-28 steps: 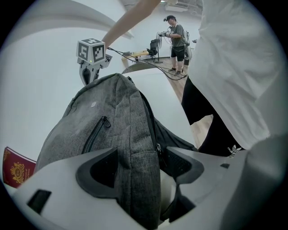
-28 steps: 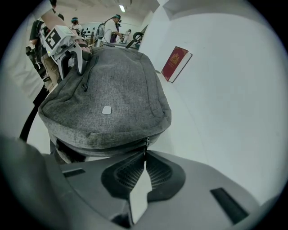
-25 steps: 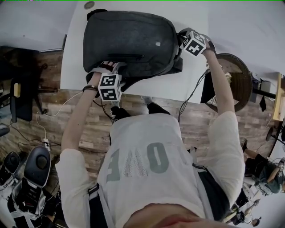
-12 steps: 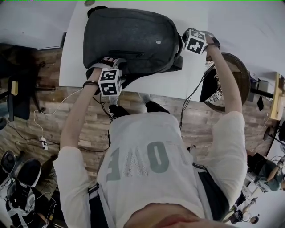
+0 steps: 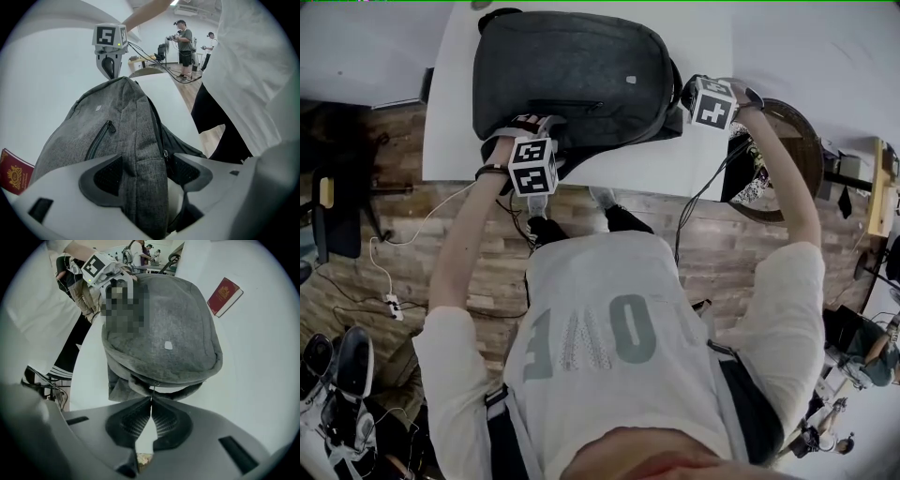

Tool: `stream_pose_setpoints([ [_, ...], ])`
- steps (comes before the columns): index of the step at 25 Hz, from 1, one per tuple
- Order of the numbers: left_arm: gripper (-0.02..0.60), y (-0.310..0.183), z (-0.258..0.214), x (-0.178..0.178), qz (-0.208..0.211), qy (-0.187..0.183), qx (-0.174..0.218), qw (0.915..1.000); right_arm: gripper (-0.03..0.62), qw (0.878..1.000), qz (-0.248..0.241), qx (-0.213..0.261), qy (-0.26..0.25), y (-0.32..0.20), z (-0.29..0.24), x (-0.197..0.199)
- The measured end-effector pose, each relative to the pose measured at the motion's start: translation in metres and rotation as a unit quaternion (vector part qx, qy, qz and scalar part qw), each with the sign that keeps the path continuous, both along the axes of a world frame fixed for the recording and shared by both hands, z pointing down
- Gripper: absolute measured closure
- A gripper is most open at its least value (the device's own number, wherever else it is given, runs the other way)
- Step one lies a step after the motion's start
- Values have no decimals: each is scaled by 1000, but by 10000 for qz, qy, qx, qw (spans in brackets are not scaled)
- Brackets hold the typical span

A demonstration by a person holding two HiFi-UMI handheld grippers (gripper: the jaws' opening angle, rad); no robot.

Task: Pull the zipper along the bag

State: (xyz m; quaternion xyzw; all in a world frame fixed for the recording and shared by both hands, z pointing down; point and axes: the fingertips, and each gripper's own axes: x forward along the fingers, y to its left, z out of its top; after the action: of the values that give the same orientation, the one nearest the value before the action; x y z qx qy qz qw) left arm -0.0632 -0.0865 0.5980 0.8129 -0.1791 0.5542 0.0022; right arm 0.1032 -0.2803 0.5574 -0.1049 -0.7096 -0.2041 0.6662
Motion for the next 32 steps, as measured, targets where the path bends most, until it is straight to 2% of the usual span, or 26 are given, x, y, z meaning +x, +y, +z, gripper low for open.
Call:
stream_pose_setpoints([
  [9,264,0,-1,-1,11,113,-104,9999,563,9990,245,-356,59,44,-10,0],
  [12,264,0,-1,-1,34,147,-81,9999,563,9992,178,-302,196,58,-11,-1],
  [16,264,2,-2,-3,56,164,-47,9998,563,9980,367,-426,298,74,-6,0],
  [24,264,2,-4,-3,93,185,15,9998,563,9951,654,-739,59,122,7,-17],
  [32,264,4,-3,-3,153,243,125,9995,563,9896,1237,-716,-127,157,12,-33],
])
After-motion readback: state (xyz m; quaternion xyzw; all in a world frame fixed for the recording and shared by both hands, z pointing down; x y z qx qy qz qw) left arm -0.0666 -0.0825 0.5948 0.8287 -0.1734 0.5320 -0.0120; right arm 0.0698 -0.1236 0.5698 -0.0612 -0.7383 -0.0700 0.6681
